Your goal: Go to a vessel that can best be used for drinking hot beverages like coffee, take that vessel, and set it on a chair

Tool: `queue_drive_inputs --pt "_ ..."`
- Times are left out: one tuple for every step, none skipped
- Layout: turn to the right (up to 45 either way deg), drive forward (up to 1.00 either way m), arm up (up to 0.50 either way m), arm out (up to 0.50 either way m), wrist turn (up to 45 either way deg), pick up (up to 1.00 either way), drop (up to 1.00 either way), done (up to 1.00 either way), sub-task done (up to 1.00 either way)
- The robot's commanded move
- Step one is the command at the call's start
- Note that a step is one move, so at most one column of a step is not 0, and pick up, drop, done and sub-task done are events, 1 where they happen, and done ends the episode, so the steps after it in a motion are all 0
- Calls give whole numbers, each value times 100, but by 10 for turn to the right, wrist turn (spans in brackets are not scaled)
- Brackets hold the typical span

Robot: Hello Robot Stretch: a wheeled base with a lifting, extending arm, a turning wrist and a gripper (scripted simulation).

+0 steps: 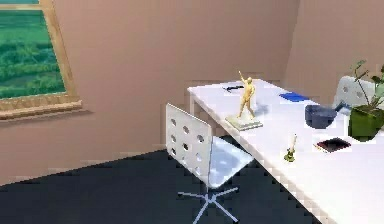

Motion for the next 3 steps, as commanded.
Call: queue_drive_inputs --pt "-210 0 0 0 0 0 0 0 0" --pt "0 65 0 0 0 0 0 0 0" --pt "-330 0 0 0 0 0 0 0 0"
